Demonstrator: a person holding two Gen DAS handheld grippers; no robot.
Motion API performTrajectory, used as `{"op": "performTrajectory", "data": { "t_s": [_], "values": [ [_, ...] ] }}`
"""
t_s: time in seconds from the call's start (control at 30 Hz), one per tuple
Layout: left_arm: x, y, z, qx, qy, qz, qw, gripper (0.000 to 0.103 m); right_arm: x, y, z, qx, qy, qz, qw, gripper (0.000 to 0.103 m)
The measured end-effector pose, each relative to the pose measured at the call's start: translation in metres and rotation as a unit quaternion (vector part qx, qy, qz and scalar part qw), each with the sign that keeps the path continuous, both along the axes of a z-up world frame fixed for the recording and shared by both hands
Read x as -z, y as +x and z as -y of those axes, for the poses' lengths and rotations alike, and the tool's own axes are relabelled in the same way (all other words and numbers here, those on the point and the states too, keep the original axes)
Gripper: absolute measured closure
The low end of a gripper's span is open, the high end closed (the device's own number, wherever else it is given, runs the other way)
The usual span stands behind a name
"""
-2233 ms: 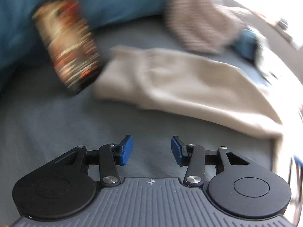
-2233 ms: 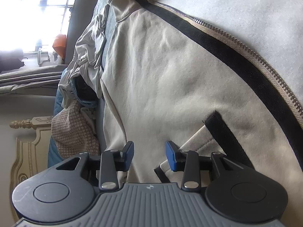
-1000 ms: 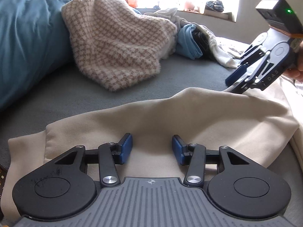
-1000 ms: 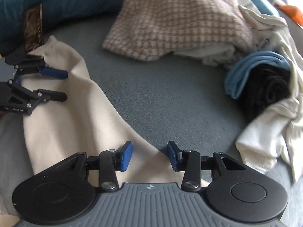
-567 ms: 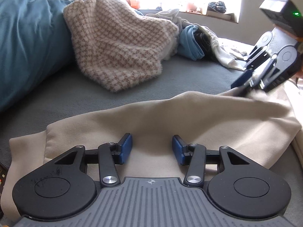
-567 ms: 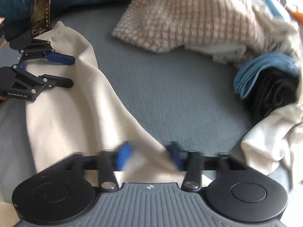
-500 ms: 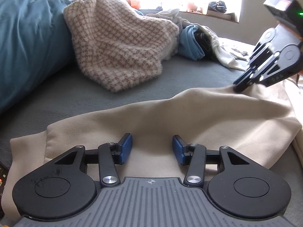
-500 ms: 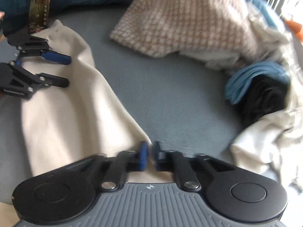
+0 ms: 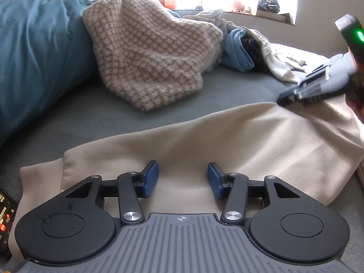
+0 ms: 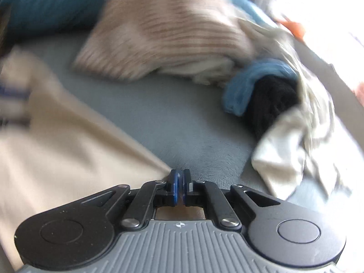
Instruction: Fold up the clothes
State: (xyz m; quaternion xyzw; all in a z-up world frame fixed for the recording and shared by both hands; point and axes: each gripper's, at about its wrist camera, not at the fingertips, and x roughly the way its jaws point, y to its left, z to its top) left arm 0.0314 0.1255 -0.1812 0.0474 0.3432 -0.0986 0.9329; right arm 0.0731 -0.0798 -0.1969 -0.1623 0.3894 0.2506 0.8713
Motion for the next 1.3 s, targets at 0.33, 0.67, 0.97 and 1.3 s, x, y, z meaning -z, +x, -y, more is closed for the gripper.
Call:
{"op": "performTrajectory", "data": {
  "t_s": [0.33, 0.67, 0.97, 1.3],
  "values": [
    [-0.006, 0.004, 0.003, 0.005, 0.019, -0.009, 0.9998, 0.048, -0.066, 0.010, 0.197, 0.335, 0.380, -0.118, 0.854, 0.082],
    [-0.048, -0.012, 0.011, 0.022, -0.009, 0.037, 0.9990, 0.047, -0.115, -0.165, 0.334, 0.447, 0.507, -0.115, 0.728, 0.069],
    [-0.043, -0.020, 0.059, 0.076, -0.026, -0.024, 0.9965, 0.047, -0.086, -0.285, 0.339, 0.489, 0.519, -0.144, 0.687, 0.065],
    [-0.066, -0.046, 0.098, 0.118, -0.040, -0.021, 0.9920, 0.046, -0.026, -0.364, 0.308, 0.519, 0.529, -0.183, 0.646, 0.064]
  ]
}}
